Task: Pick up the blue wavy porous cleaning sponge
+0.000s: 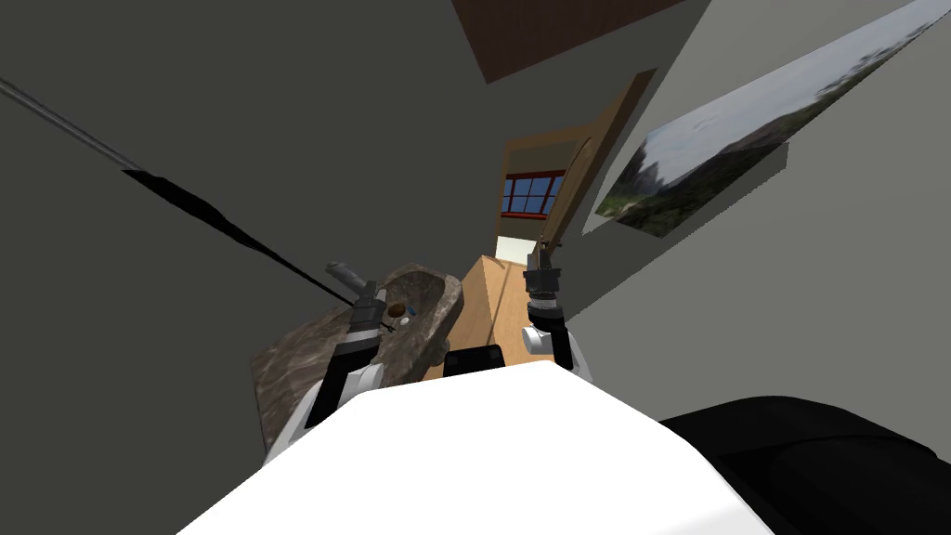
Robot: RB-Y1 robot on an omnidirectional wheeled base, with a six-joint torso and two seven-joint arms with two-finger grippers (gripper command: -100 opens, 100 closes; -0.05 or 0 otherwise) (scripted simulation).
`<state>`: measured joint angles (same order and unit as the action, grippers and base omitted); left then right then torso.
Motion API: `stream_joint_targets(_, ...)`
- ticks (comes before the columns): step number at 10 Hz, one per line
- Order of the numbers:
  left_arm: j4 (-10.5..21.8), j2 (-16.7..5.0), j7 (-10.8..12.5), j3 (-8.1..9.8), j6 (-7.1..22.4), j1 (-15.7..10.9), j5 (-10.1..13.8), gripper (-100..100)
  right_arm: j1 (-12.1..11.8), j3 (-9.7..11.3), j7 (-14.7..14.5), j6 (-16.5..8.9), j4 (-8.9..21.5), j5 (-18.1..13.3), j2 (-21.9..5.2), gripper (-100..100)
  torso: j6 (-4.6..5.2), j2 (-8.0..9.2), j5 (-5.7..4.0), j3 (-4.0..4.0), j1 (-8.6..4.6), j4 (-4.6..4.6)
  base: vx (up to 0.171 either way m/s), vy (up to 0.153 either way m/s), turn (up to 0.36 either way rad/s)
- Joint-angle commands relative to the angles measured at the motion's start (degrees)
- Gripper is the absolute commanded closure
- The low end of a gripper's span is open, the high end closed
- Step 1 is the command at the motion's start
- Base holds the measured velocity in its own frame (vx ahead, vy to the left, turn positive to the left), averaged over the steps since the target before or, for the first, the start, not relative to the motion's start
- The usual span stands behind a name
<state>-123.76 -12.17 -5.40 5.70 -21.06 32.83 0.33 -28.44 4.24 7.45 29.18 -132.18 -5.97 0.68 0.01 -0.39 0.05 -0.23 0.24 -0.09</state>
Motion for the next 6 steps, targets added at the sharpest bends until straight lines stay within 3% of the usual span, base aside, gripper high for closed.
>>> stream_joint_targets(1,0.79,-1.63,0.4,1.27,2.86,1.18,1.85,-100,0.0,0.0,0.0,0.0,0.0,0.0,0.0,0,0.0,0.0,0.0,0.0,0.0,0.0,0.122,0.081,-0.173)
stream_joint_targets(2,0.79,-1.63,0.4,1.27,3.5,1.18,1.85,-100,0.0,0.0,0.0,0.0,0.0,0.0,0.0,0,0.0,-0.07,0.02,-0.04,0.06,-0.02,0.071,0.037,-0.037)
stream_joint_targets(4,1.8,-3.41,0.85,2.8,7.31,2.53,4.13,-100,0.01,0.0,0.0,0.0,0.0,0.0,0.01,0,-0.01,0.23,-0.04,0.13,-0.22,0.04,-0.006,0.015,-0.075)
stream_joint_targets(6,1.8,-3.41,0.85,2.8,7.88,2.53,4.13,-100,0.01,0.0,0.0,0.0,0.0,0.0,0.01,0,-0.02,0.4,-0.04,0.23,-0.22,0.09,-0.003,0.003,-0.01)
